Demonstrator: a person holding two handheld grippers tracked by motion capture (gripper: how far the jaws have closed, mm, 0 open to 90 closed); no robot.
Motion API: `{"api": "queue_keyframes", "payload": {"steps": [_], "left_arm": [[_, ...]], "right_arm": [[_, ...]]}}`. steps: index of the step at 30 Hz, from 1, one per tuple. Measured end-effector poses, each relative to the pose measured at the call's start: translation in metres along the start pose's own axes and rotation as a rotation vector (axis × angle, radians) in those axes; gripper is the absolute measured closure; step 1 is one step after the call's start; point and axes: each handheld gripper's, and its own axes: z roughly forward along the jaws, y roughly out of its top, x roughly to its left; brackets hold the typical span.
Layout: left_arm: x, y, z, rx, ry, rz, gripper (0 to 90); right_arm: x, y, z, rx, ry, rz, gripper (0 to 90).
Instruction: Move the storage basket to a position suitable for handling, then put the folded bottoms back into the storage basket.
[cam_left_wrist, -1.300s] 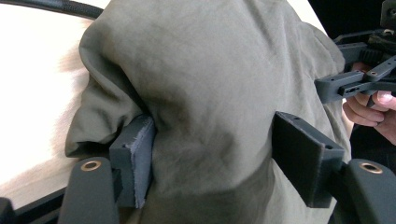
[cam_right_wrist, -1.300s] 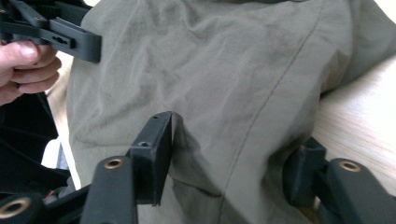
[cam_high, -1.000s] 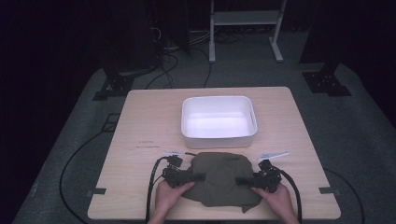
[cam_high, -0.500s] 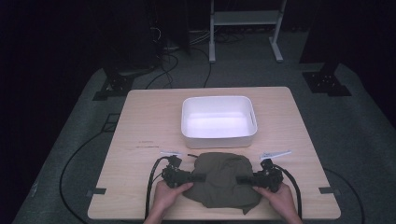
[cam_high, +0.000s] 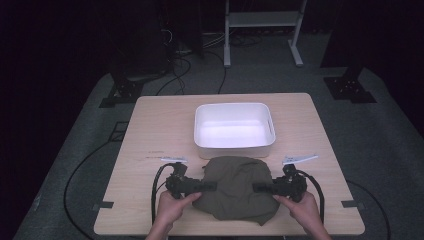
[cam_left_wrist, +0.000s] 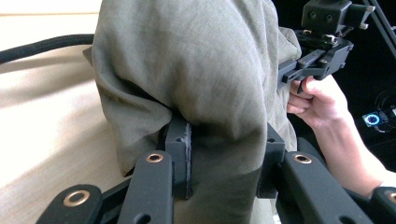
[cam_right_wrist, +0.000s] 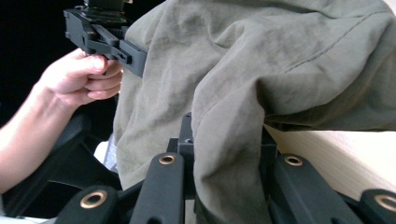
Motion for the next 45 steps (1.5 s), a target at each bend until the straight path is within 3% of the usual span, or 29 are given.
{"api": "queue_keyframes", "payload": {"steps": [4,14,19,21,27,34,45], "left_arm": [[-0.008,0.011,-0.008,-0.016,-0.009,0.021,66.3],[-0.02,0.03,-0.024,-0.061,-0.02,0.029,66.7],[-0.03,0.052,-0.037,-0.079,-0.015,0.045,66.9],[-0.032,0.057,-0.04,-0.08,-0.017,0.046,66.9],[-0.039,0.082,-0.05,-0.1,-0.015,0.052,66.9],[-0.043,0.12,-0.054,-0.116,-0.011,0.055,66.9],[-0.036,0.152,-0.052,-0.147,0.002,0.041,66.8]], "right_arm": [[0.009,0.013,-0.006,-0.014,0.013,-0.01,72.6],[0.022,0.04,-0.012,-0.034,0.039,-0.032,72.9],[0.035,0.065,-0.018,-0.049,0.039,-0.057,73.0],[0.037,0.068,-0.019,-0.05,0.04,-0.06,73.0],[0.044,0.102,-0.028,-0.065,0.035,-0.079,72.9],[0.046,0.131,-0.038,-0.083,0.014,-0.092,72.9],[0.038,0.167,-0.043,-0.1,-0.01,-0.095,72.8]]}}
